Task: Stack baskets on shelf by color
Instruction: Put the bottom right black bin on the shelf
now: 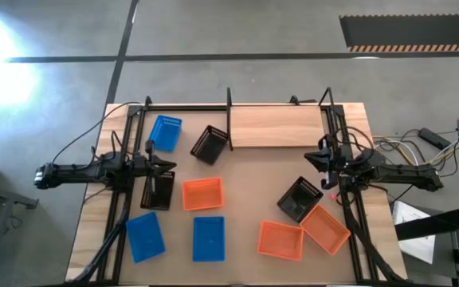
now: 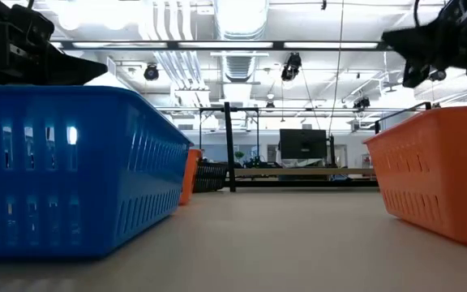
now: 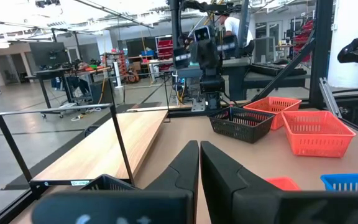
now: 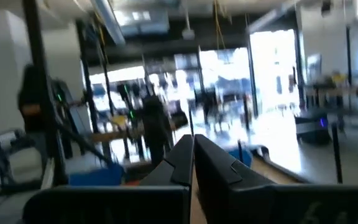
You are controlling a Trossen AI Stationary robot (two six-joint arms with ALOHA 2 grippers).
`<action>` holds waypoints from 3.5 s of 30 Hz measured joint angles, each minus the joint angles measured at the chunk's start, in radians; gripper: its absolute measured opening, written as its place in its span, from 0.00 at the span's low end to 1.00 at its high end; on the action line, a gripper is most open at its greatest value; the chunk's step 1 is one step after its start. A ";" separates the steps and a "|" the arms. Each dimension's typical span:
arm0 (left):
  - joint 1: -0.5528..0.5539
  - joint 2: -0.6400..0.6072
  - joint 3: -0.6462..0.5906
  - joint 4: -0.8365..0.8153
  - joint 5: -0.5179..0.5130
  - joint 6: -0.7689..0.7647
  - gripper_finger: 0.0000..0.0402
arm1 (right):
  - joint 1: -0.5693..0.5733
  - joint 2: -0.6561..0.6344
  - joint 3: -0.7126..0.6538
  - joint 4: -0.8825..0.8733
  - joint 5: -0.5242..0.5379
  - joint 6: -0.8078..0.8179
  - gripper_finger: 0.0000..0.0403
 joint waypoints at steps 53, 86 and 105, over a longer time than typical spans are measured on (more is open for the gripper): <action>0.000 0.000 0.000 0.000 0.000 0.000 0.00 | 0.426 1.612 1.276 -1.517 -0.105 1.057 0.29; 0.000 0.000 0.000 0.000 0.000 0.000 0.00 | 0.420 1.684 1.318 -1.456 0.044 0.629 0.02; 0.000 0.000 0.000 0.000 0.000 0.000 0.00 | -0.098 1.668 1.588 -1.375 0.275 -0.311 0.02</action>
